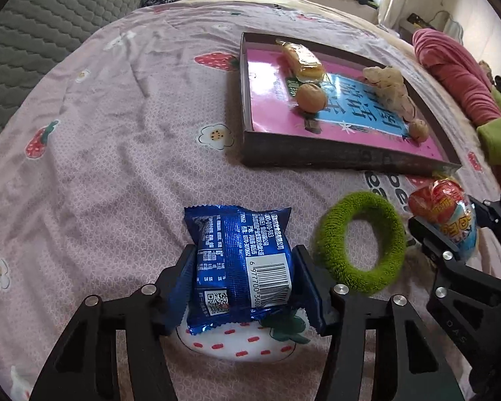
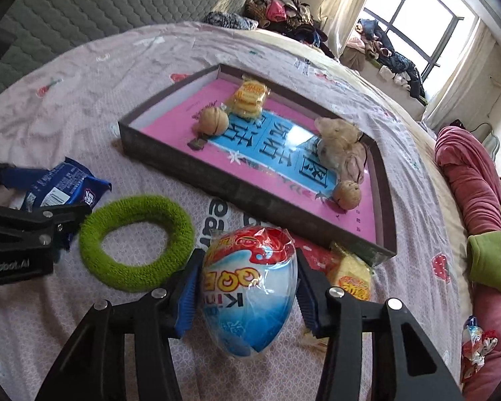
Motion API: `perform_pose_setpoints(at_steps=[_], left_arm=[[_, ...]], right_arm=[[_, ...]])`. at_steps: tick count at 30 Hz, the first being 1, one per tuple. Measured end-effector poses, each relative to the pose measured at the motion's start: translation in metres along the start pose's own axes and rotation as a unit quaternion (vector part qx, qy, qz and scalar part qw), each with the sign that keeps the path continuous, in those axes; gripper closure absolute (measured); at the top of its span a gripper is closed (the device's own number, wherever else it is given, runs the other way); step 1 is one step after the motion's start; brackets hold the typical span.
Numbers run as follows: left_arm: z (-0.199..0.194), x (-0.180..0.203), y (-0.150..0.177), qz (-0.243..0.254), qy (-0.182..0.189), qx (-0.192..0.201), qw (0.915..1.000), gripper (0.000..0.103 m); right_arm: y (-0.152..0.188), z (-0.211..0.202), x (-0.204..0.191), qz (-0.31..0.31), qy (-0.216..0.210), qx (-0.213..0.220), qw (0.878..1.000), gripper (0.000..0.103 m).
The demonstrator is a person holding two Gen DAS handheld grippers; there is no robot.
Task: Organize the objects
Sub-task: 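Close the left tool on the blue packet while the right tool grasps the Kinder egg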
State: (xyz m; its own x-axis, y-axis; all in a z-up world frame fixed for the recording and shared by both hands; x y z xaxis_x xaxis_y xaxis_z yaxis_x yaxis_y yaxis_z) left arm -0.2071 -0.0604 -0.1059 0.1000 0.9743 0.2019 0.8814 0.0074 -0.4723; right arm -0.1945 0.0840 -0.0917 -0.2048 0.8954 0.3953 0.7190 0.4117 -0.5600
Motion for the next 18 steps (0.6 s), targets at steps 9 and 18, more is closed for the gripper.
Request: perform_pose_setpoints(at_steps=[9,18], left_arm=[[-0.005,0.002,0.004,0.004,-0.003,0.003,1.0000,0.049],[-0.020,0.008,0.009,0.011,-0.008,0.013,0.9998,0.049]], right_arm=[[0.003,-0.011,0.004,0.014,-0.010,0.004,1.000,0.052],[0.011,-0.018,0.009,0.026,-0.018,0.006,0.999,0.052]])
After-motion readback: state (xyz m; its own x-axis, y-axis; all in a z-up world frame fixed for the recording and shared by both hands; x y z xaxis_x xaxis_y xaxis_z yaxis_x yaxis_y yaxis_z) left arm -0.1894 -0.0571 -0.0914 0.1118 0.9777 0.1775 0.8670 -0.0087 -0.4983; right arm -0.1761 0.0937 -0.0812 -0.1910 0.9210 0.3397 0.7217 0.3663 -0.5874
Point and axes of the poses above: each gripper's, at about its wrist camera, not at the fingertips, and z roughly the way its jaws point, x to its right, y to its underside, the point moved 4 cm from there along z, roughly the way its jaws point, and after that the axes turned 8 degrees about y, right-handed, at the moved point
